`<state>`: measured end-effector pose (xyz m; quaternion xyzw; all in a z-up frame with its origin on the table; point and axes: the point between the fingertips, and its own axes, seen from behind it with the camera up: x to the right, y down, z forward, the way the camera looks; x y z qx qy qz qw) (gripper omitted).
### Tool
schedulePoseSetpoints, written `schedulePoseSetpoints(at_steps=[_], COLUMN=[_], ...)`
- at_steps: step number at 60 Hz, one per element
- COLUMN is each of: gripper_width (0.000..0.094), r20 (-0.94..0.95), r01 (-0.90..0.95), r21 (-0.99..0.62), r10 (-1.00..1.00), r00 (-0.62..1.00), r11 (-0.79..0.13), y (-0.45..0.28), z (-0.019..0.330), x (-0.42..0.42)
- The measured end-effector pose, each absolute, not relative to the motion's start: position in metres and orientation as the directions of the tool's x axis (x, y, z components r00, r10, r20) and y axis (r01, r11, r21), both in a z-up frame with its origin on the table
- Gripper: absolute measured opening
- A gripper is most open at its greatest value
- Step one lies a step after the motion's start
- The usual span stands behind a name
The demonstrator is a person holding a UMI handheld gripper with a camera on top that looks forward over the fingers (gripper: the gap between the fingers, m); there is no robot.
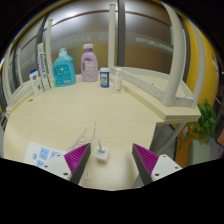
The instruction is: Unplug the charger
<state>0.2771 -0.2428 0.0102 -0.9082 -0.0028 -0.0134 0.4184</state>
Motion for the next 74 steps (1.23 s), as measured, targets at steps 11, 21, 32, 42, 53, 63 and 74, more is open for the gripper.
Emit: schedulePoseSetpoints(at_steps=[11,21,32,42,53,63,74], gripper_width=[0.0851,0.0853,0.0853,0.0853,0.0852,0.0853,0.0851], r20=[0.036,0.042,0.052,0.069,0.089,0.111,0.133], r01=[0.021,0.017,-0.005,-0.010,0.000,0.025,0.048], r21=[-0.773,-0.795,-0.827,-0.848,-0.865,-0.872,-0.879], r10=[-0.011,-0.027,-0.085,-0.130,-0.154,-0.147,-0.147], r00=[0.999,0.999,0.995,0.989,0.984,0.983,0.980], r11=[-0.634,-0.606,-0.562,-0.530,-0.503,-0.488,-0.474], y=[-0.276,-0.330,-0.403,-0.480,-0.541,-0.568,-0.581], z=[0.048,0.093,0.149,0.195,0.232,0.247,0.256], x=[0.273,0.255,0.230,0.203,0.177,0.157,0.148])
